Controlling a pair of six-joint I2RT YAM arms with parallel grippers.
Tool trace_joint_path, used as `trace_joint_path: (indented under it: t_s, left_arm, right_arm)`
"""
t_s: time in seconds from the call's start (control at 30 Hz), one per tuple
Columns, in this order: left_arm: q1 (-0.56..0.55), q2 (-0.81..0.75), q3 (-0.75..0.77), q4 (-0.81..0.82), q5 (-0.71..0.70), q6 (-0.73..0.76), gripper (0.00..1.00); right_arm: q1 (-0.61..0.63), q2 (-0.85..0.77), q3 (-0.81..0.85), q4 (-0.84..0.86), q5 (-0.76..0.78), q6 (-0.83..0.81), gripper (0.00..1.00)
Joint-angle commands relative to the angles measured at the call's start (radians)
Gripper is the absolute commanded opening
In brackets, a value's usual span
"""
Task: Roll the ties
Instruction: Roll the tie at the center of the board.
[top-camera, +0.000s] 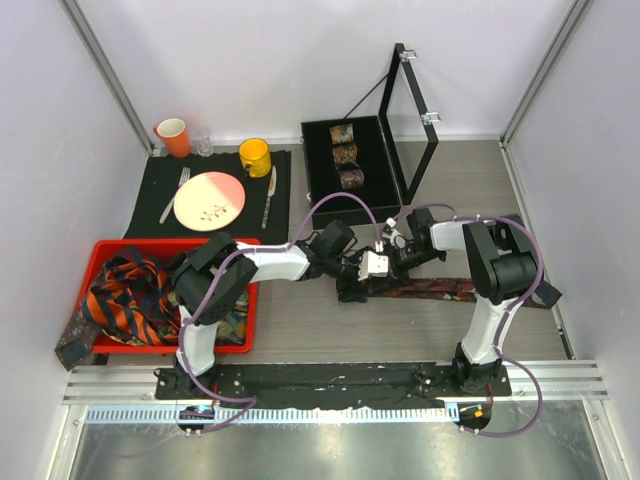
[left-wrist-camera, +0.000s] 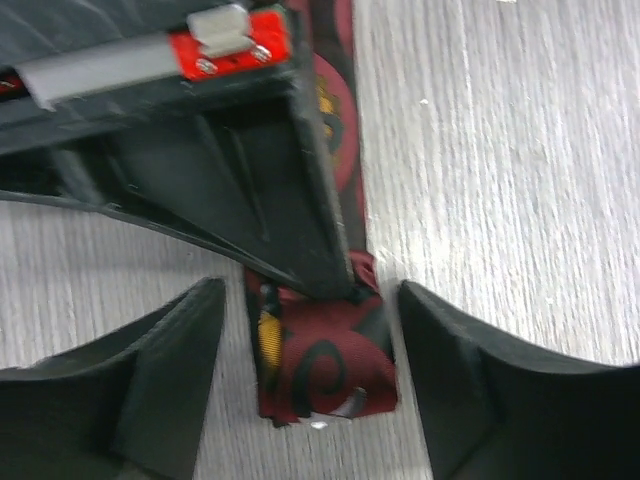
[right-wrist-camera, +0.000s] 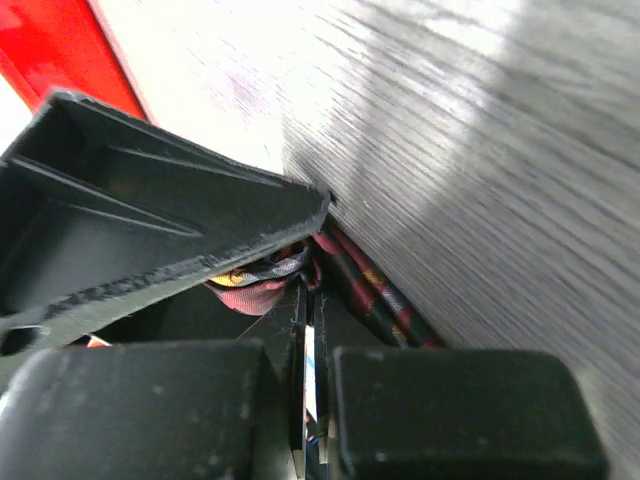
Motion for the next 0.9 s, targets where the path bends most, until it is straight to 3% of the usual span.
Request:
trace_joint_path:
  t_s: [0.0,0.2,0.3,0.37,0.43,0.57,0.67,0.87]
  left_arm:
    - [-0.005,0.008,-0.011,-0.159,0.015,0.073,0.63]
    - [-0.008,0.016,-0.023,-0.212,-0.031,0.122,0.33]
    - [-0.008,0.017,-0.03,-0.217,-0.04,0.133,0.21]
    - [-0.009,0.016,-0.03,-0.22,-0.044,0.136,0.2]
    - [-0.008,0.011,-0.033,-0.223,-0.043,0.144,0.22]
    - [-0.005,-0.01,-0.045,-0.205,-0.048,0.128,0.59]
    - [0.02,-0.055,-0.079,-0.125,-0.049,0.049,0.65]
    - [0.054,-0.142,-0.215,0.091,0.0,-0.03,0.66]
  right_arm:
    - [0.005,-0.059,0.031,0.015,0.099,-0.019,0.01]
    - [0.021,-0.067,0.051,0.007,0.092,-0.005,0.01]
    - [0.025,-0.059,0.054,0.009,0.099,-0.007,0.01]
    - [0.025,-0.048,0.055,0.007,0.111,-0.011,0.01]
    - [0.025,-0.031,0.055,0.01,0.12,-0.016,0.01]
    - [0.022,0.008,0.041,0.023,0.169,-0.045,0.01]
    - [0.024,0.05,0.022,0.035,0.187,-0.048,0.01]
    - [0.024,0.085,0.0,0.06,0.207,-0.045,0.01]
